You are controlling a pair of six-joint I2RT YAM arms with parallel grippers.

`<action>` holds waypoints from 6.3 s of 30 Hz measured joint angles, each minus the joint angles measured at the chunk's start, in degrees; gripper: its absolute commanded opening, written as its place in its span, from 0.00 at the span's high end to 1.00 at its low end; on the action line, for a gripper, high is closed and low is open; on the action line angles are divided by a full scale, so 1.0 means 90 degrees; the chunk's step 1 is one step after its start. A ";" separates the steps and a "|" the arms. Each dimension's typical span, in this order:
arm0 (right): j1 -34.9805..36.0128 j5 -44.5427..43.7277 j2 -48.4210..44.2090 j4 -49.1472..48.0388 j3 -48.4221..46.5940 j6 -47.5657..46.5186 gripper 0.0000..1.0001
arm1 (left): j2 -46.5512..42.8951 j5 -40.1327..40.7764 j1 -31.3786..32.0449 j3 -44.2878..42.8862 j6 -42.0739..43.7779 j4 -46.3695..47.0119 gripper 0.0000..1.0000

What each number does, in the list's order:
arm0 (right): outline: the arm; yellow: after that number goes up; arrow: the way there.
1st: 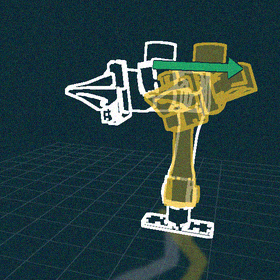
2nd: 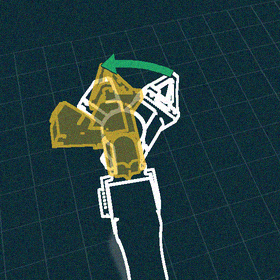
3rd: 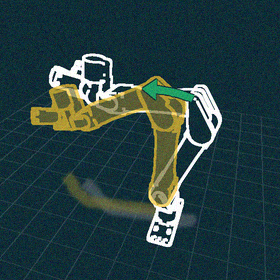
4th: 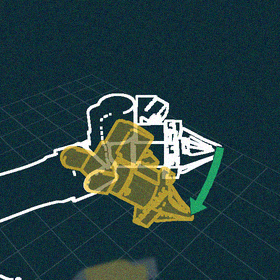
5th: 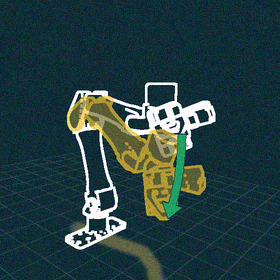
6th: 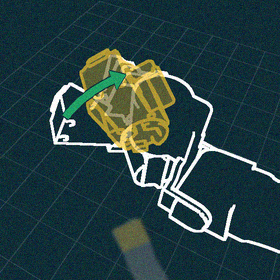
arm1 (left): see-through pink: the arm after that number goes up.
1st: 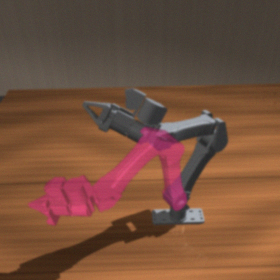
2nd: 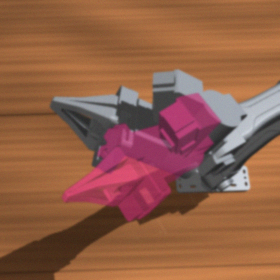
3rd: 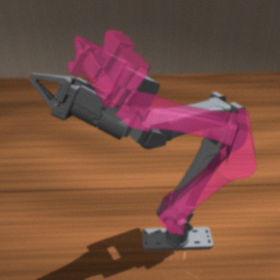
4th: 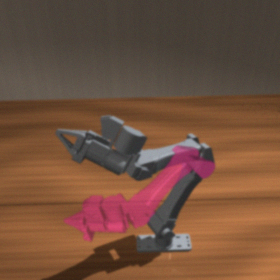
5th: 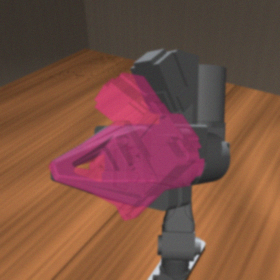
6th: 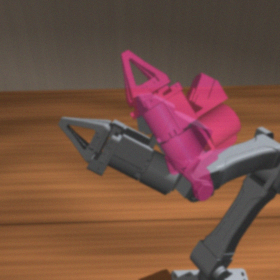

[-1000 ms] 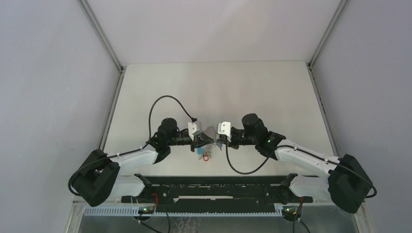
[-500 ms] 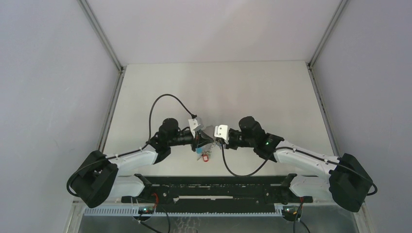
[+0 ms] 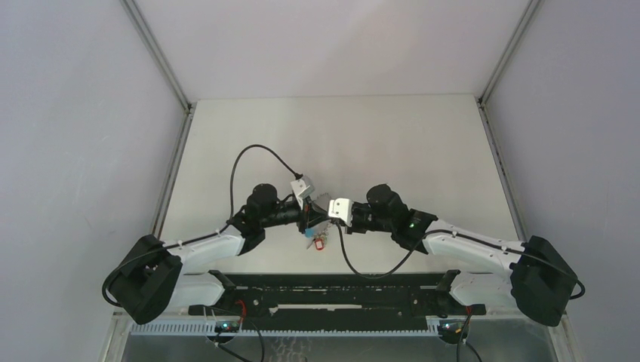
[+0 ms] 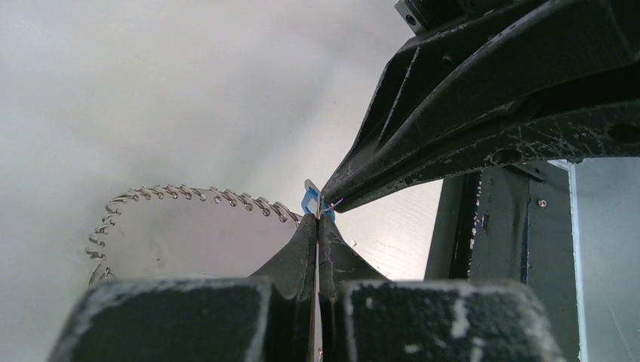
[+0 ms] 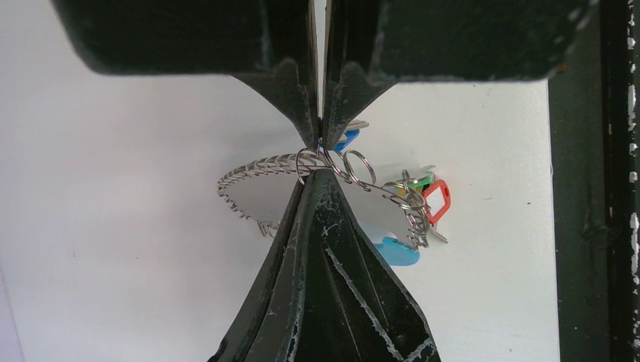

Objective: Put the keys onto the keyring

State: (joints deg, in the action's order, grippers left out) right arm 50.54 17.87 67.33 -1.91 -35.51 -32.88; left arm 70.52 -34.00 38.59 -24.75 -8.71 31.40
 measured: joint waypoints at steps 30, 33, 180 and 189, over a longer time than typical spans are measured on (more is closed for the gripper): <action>0.0051 -0.0517 0.0100 -0.0682 0.0155 -0.0066 0.98 | -0.0146 0.0483 -0.0034 0.0170 -0.0646 0.0872 1.00; -0.0015 -0.0372 0.0056 -0.0838 0.0231 -0.0017 0.85 | -0.0141 0.0481 -0.0041 0.0238 -0.0661 0.1088 1.00; -0.3109 -0.1331 -0.3274 0.0192 0.1819 0.5078 0.32 | 0.3725 0.1090 0.1061 -0.4680 0.1496 -0.5605 0.71; -0.3109 -0.1304 -0.3296 0.0192 0.1819 0.5083 0.32 | 0.4107 0.1071 0.1107 -0.5141 0.1552 -0.6023 0.73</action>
State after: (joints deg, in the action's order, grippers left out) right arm 22.57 6.13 37.67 -0.19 -19.14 12.86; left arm 107.48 -24.36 48.56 -71.02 5.26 -22.81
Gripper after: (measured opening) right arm 0.680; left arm 0.287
